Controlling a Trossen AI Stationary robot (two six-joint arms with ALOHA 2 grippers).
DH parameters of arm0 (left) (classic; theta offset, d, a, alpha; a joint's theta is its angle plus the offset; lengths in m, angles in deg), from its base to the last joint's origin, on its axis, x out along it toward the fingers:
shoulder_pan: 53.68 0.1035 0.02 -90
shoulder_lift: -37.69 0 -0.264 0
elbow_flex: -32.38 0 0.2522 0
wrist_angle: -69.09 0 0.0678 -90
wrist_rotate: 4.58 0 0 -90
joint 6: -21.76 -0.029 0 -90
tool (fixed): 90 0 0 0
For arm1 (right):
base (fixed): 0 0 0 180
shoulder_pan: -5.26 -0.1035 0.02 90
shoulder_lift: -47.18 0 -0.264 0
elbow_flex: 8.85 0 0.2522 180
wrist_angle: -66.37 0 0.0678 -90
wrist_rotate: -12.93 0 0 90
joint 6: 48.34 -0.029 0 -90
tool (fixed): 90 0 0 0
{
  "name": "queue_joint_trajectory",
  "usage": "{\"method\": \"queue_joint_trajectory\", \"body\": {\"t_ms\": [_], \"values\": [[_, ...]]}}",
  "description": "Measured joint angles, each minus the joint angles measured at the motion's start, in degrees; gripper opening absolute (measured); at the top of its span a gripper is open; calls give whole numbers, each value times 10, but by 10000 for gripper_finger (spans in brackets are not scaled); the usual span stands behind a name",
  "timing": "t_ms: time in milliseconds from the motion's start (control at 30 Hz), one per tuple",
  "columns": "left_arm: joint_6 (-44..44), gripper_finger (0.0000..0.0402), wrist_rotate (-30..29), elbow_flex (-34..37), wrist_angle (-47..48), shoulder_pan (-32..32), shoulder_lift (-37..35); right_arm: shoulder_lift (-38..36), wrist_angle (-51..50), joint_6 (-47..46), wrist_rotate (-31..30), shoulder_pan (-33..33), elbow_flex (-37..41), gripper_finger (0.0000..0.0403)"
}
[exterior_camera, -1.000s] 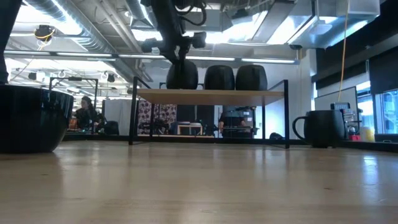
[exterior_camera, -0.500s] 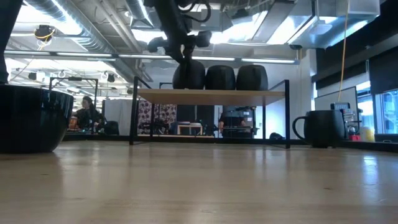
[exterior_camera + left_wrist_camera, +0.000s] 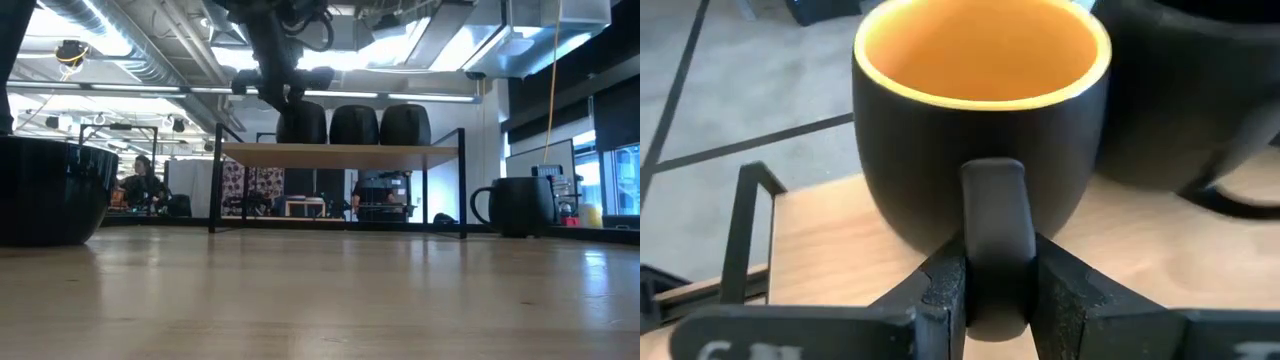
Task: Place coffee mugs
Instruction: Put the yellow mug on the shelf
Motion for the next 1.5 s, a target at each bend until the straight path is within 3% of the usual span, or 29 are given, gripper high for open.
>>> {"method": "queue_joint_trajectory", "body": {"t_ms": [233,1067,1500], "values": [[-3,81,23,14,-8,12,0,0,0,-6,0,0,0,170],[-60,85,25,15,-25,16,1,0,6,-9,0,0,0,170],[-60,85,69,15,-24,30,1,0,7,-13,-6,0,0,170]]}}
